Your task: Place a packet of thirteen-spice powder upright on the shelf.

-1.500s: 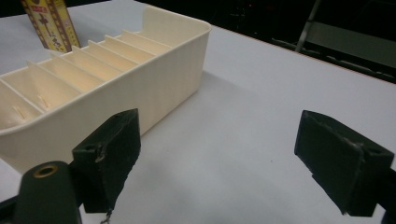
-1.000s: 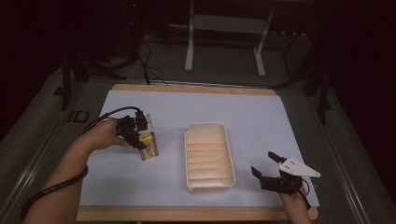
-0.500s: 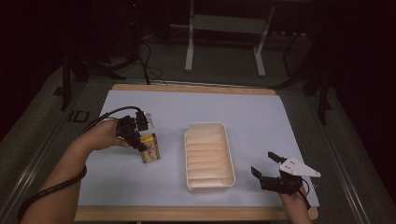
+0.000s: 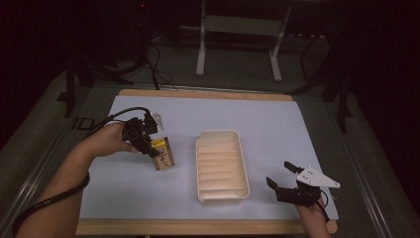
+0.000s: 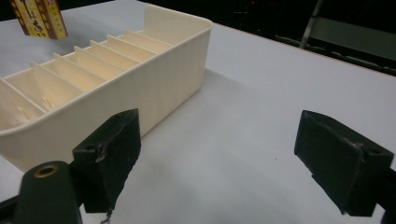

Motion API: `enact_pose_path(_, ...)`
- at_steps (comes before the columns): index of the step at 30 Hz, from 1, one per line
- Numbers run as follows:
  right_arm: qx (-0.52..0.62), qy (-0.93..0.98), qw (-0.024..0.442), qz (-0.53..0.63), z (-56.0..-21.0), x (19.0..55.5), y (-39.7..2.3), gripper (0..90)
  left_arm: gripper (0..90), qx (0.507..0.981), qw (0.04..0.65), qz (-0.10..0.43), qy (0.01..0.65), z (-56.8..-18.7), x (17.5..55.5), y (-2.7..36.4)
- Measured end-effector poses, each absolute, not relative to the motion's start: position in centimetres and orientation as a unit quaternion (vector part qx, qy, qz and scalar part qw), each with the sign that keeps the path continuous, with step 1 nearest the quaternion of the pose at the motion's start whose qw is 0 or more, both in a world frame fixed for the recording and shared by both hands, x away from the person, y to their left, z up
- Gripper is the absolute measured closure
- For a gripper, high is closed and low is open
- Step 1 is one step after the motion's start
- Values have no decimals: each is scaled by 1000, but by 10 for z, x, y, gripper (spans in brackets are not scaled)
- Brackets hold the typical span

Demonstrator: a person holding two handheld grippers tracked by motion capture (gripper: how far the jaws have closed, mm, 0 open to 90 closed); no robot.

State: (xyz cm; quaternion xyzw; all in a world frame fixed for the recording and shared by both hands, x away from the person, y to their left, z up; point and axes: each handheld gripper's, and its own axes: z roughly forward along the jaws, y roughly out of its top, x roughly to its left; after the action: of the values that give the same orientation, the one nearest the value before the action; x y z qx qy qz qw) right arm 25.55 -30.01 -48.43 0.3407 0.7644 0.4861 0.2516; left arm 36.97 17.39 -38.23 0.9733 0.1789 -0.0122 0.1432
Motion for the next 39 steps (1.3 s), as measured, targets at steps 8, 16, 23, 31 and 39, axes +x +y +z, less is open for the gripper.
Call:
enact_pose_path(8,340,763,254,488,-484,255,-300,147,675,974,150,3,170,-363,367,166)
enact_pose_path(16,337,764,253,488,-484,256,-300,147,676,975,158,26,152,-335,362,153)
enact_pose_path(23,337,764,254,488,-483,255,-300,147,676,977,165,33,135,-321,361,140)
enact_pose_path(31,335,764,254,488,-483,255,-300,147,676,975,182,39,119,-310,360,124)
enact_pose_path(39,335,765,254,488,-483,255,-300,147,676,974,196,51,104,-306,358,107)
